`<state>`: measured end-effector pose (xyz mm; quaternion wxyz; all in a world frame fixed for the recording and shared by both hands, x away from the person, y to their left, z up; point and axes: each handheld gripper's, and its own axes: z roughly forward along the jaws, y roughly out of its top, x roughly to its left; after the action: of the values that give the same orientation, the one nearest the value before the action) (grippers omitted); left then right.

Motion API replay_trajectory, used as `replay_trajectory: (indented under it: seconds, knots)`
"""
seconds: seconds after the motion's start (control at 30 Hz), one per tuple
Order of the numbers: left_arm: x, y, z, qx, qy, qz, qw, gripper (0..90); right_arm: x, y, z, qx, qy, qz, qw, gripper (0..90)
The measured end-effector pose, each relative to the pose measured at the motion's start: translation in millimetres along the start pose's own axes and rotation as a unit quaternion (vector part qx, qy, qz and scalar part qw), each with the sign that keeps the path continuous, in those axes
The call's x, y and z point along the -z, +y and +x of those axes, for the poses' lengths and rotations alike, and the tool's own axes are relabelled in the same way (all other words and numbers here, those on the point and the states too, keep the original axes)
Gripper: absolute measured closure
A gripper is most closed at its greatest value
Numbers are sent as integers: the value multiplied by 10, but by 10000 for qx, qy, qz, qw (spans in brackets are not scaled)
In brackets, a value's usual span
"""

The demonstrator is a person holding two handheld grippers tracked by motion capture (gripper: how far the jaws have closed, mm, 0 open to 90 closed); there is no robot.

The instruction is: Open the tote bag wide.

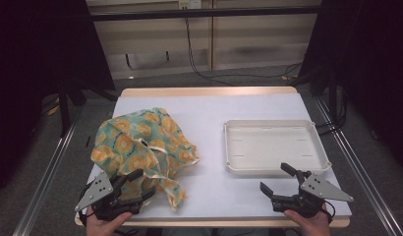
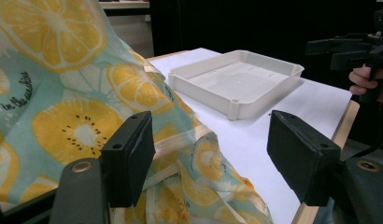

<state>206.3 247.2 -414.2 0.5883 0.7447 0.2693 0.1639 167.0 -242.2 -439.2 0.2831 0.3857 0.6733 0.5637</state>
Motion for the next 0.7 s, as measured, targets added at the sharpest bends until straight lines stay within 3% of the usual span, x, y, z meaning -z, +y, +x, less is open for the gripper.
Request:
replay_trajectory:
  seconds: [0.3,0.47,0.57,0.7]
  knots:
    - [1,-2,17,-17,-13,70,10000,351,-19,-7,11,-27,112,34,9999,149]
    - [-2,-7,42,12,-15,90,10000,379,-64,-15,29,62,402,136,9991,233]
    - [-7,-9,47,-37,-16,150,9999,396,-112,-10,61,128,609,141,9980,330]
    - [10,-17,47,-56,-5,191,9998,415,-180,-3,102,260,819,185,9961,379]
